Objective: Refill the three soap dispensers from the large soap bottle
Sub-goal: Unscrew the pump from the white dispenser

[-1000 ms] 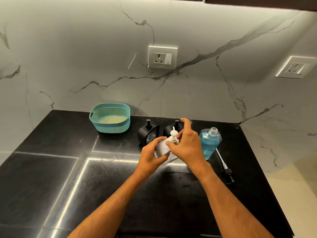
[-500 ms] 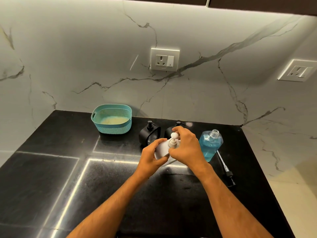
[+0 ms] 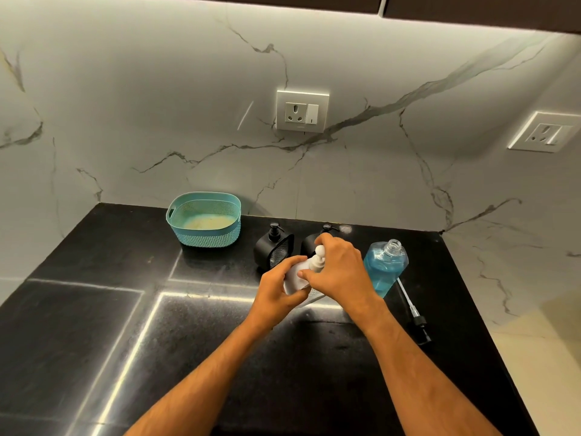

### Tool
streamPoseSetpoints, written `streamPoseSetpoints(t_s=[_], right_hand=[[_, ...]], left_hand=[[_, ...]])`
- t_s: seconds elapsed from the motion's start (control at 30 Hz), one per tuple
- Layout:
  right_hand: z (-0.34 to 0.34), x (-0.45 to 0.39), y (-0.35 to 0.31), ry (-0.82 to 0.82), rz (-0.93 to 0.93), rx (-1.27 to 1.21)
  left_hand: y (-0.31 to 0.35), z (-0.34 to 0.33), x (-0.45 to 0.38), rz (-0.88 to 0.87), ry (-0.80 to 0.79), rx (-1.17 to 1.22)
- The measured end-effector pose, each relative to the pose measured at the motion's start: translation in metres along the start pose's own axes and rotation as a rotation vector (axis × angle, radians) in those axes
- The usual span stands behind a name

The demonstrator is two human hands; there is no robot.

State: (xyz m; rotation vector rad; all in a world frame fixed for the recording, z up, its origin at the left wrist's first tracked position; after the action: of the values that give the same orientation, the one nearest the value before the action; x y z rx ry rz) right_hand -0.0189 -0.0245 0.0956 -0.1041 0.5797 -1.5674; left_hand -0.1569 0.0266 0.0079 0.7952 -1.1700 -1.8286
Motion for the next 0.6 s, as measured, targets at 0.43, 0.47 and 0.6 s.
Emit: streamPoseSetpoints(t_s=[0.43,0.47,0.6], right_hand=[[0.028,-0.005,-0.008,0.157,0.065,0.013],[0.031,-0.005,-0.008,0.178,0.077,0.006],[0.038,-0.006,-0.006,0.227,0.094,0.001]], left_hand=[[-0.014,-0.001,0.003,0.078,0.041,-0.066],[-0.016,-0.001,0.003,0.088,0.052,-0.065],[-0.019,-0.003,0.009,0.109,0.088,-0.057]])
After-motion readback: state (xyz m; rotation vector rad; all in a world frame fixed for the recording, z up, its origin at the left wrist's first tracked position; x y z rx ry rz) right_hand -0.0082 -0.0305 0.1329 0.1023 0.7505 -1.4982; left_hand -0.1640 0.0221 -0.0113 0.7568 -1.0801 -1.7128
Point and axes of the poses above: each hand's wrist, its own x-axis away from the middle knuckle, its own z-axis out of the back of the hand, y = z × x, the point moved 4 cm from there along -x, towards the middle knuckle, and after that the axes turned 13 degrees about z, right-handed, at the moved point
